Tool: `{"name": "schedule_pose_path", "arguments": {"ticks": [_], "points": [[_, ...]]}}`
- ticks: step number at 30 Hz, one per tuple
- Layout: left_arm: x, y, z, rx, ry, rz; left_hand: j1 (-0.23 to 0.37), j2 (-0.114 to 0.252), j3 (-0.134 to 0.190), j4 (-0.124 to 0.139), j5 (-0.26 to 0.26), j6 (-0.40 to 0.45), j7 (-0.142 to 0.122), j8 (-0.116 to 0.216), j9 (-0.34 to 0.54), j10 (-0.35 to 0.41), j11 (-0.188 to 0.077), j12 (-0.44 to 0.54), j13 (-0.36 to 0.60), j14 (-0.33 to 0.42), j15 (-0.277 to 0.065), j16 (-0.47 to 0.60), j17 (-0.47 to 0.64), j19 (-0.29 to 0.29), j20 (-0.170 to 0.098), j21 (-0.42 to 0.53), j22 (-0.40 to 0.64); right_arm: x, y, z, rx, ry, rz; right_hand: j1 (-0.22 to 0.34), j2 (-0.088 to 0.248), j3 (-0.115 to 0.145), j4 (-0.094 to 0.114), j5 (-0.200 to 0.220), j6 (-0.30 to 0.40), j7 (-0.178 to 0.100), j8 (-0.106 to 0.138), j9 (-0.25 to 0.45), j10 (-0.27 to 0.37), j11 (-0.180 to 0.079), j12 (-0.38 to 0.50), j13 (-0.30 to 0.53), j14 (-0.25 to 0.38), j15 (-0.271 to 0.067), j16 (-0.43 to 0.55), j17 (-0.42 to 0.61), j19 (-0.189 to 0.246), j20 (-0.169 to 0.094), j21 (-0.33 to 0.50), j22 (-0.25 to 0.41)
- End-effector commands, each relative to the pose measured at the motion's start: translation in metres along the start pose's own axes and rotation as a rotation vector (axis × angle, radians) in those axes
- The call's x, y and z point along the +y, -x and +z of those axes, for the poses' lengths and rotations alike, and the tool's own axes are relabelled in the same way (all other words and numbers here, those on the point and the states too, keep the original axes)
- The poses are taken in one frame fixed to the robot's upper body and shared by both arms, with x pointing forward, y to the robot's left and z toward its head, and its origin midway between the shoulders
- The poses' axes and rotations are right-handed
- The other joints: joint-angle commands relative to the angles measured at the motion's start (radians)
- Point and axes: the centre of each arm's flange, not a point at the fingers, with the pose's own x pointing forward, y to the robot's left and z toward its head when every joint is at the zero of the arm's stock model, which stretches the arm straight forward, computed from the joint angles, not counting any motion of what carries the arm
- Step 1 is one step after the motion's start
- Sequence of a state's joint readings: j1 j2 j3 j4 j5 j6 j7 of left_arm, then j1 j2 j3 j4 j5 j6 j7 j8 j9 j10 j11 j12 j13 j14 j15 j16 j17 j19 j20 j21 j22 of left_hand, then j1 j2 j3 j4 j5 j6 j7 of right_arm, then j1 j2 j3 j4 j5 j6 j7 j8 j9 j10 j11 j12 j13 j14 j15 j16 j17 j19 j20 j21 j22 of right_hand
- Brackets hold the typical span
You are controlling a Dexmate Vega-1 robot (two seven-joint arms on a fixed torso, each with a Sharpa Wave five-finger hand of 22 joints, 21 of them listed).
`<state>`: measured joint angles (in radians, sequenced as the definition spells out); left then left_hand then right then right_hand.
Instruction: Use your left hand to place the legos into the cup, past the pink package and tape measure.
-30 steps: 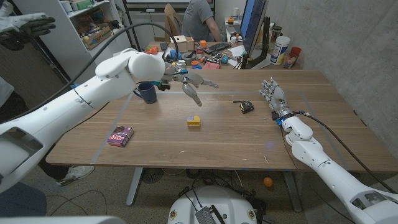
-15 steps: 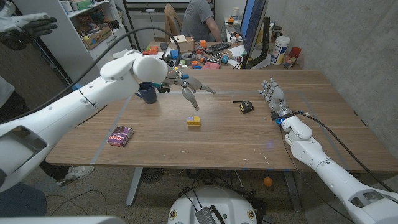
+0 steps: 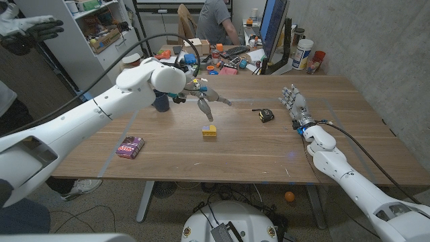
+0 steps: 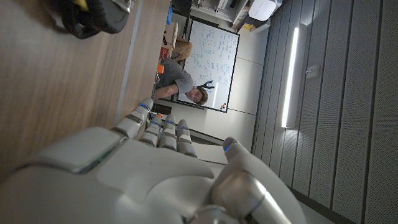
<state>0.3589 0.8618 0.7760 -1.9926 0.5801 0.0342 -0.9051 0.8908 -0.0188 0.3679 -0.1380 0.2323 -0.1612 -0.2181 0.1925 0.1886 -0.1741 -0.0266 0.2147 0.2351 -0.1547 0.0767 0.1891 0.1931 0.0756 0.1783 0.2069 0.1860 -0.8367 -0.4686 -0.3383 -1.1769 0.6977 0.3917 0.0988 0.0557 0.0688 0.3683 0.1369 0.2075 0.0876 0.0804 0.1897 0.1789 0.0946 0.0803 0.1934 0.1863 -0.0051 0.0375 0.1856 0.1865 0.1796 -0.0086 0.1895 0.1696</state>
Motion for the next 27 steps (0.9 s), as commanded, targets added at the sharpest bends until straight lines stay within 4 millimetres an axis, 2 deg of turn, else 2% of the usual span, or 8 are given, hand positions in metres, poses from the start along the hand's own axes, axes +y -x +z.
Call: {"name": "schedule_pose_path", "arguments": {"ticks": [1,8,15,27], "points": [[-0.005,-0.02,0.004,-0.054,-0.013,-0.034,0.011,-0.007,-0.007,-0.003,-0.001,-0.006,-0.002,0.001,0.003,-0.061,-0.003,0.004,0.004,-0.007,-0.004,-0.001,0.004,-0.008,-0.003,-0.002,0.003,-0.003,-0.001,-0.002,-0.001,0.0,-0.013,-0.013,0.002,-0.006,0.001,0.005,0.006,0.003,0.002,0.003,0.011,0.001,0.003,0.002,0.0,0.005,0.007,0.0,-0.002,0.005,0.009,0.005],[-0.012,-0.03,0.002,-0.066,0.004,-0.08,0.012,-0.011,-0.019,0.0,-0.001,-0.002,-0.002,0.005,0.004,-0.041,0.0,0.015,0.006,0.008,-0.007,0.007,0.003,0.008,-0.003,0.005,0.003,-0.006,0.0,-0.001,-0.003,0.002,-0.02,-0.014,0.002,-0.007,0.001,0.006,0.006,0.002,0.002,0.003,0.011,0.001,0.003,0.002,0.001,0.005,0.006,0.0,-0.002,0.005,0.009,0.005],[-0.02,-0.035,0.001,-0.041,-0.004,-0.12,0.016,-0.012,-0.025,0.0,-0.003,0.002,-0.002,0.008,0.005,-0.049,-0.008,0.014,0.007,0.007,-0.013,0.006,0.003,0.011,-0.01,0.006,0.003,-0.008,0.0,-0.001,-0.001,0.001,-0.025,-0.015,0.002,-0.008,0.001,0.007,0.006,0.003,0.002,0.003,0.01,0.001,0.003,0.002,0.001,0.006,0.007,0.0,-0.002,0.005,0.009,0.005],[-0.033,-0.035,-0.002,-0.017,0.017,-0.172,0.027,-0.001,-0.028,0.0,-0.007,-0.002,-0.002,0.007,0.005,-0.056,0.005,0.014,0.008,-0.002,-0.009,0.005,0.003,0.023,-0.011,0.011,0.004,-0.007,-0.001,-0.002,0.004,0.004,-0.019,-0.016,0.002,-0.01,0.001,0.007,0.006,0.002,0.001,0.003,0.01,0.001,0.002,0.002,0.001,0.006,0.006,-0.001,-0.001,0.006,0.009,0.005]]}}
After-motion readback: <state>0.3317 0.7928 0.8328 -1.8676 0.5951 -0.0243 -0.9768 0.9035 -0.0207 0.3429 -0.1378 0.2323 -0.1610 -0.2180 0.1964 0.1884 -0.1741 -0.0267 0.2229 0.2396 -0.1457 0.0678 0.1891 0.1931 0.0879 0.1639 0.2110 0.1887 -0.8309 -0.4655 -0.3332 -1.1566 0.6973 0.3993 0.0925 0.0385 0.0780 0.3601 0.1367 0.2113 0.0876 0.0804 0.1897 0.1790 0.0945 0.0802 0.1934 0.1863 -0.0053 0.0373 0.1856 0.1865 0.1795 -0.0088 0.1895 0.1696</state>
